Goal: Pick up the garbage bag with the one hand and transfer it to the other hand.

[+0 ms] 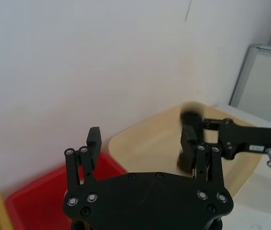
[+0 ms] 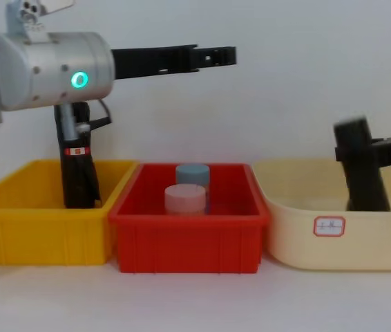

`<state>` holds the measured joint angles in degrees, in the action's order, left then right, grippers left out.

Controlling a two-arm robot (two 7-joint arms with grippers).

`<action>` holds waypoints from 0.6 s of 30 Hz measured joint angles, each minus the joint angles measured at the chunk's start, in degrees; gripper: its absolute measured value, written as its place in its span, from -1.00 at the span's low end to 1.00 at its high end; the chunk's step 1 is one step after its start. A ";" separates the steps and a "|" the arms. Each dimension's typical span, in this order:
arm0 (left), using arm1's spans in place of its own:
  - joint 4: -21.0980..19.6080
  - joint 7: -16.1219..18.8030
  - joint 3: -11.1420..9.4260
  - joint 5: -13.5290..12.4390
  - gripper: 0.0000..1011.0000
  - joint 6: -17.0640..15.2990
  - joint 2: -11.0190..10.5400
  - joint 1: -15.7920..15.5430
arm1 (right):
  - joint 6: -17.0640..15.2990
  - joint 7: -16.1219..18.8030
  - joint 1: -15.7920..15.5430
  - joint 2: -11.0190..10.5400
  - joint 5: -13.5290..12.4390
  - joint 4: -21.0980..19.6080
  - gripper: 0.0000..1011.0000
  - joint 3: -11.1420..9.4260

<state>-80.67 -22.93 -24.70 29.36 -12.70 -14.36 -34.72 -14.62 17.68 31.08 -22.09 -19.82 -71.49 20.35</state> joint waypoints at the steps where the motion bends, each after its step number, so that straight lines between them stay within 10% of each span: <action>1: -0.29 -0.03 0.22 0.09 0.98 0.02 -0.48 0.33 | -0.12 -0.11 0.02 -0.14 0.16 -0.02 0.46 -0.09; 18: -2.03 -0.18 1.42 0.51 0.98 0.81 -3.59 2.30 | -0.87 -0.81 0.12 -0.86 1.10 -0.10 0.98 -0.65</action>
<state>-82.69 -23.11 -23.28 29.88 -11.90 -17.95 -32.43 -15.49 16.87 31.20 -22.95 -18.72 -71.59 19.70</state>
